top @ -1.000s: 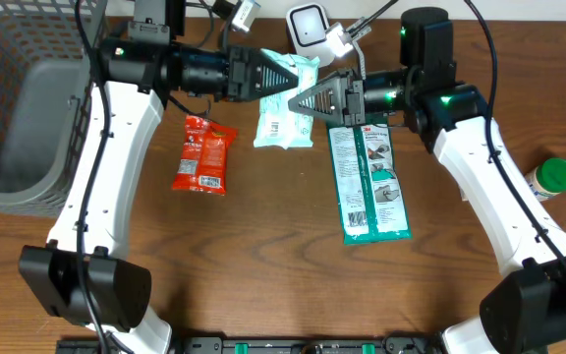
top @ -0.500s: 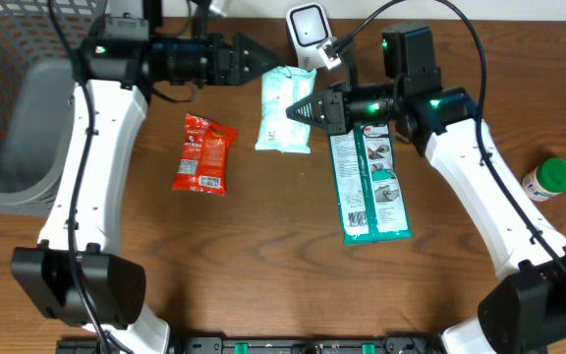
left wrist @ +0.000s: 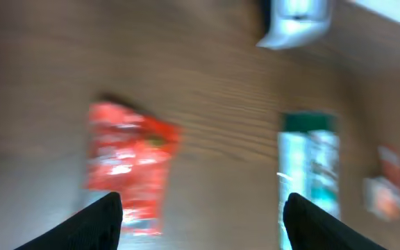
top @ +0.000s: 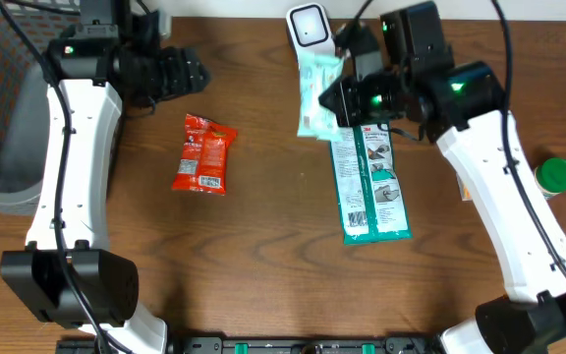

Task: Scan the item barcode

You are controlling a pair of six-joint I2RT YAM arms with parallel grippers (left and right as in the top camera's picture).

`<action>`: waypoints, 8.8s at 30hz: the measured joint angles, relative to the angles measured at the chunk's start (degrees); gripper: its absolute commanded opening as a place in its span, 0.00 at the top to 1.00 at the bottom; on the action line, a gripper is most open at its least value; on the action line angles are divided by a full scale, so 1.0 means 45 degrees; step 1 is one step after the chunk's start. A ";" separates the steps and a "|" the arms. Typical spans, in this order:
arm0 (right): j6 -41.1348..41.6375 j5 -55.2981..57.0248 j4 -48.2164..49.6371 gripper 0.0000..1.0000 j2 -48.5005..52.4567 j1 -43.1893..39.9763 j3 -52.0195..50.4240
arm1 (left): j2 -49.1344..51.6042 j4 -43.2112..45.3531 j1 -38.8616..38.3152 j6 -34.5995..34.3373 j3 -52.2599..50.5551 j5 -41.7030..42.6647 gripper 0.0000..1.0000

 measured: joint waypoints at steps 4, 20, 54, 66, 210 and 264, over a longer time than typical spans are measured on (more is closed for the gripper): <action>-0.0563 0.2137 -0.0379 0.99 0.0005 0.0510 0.0908 | 0.0000 -0.0136 0.0010 -0.0554 0.0000 -0.2239 0.18; -0.2569 0.6071 -0.2589 0.99 0.3468 0.1258 0.7193 | 0.0000 -0.0136 0.0010 -0.0933 0.0000 -0.5396 0.15; -1.1531 1.2356 1.1108 0.99 1.1846 0.1753 0.7223 | 0.0000 -0.0136 0.0010 -0.0937 0.0000 -0.5702 0.14; -1.2118 1.2434 1.1045 0.99 1.2594 0.1753 0.7223 | 0.0000 -0.0136 0.0010 -0.0937 0.0000 -0.5702 0.14; -1.0739 1.5572 1.1905 0.99 1.3658 0.1987 0.7155 | 0.0000 -0.0136 0.0010 -0.0933 0.0000 -0.5741 0.14; -0.1666 0.5168 -0.3580 0.99 0.2958 -0.5348 -0.1103 | 0.0000 -0.0141 0.0010 -0.0933 0.0000 -0.5741 0.14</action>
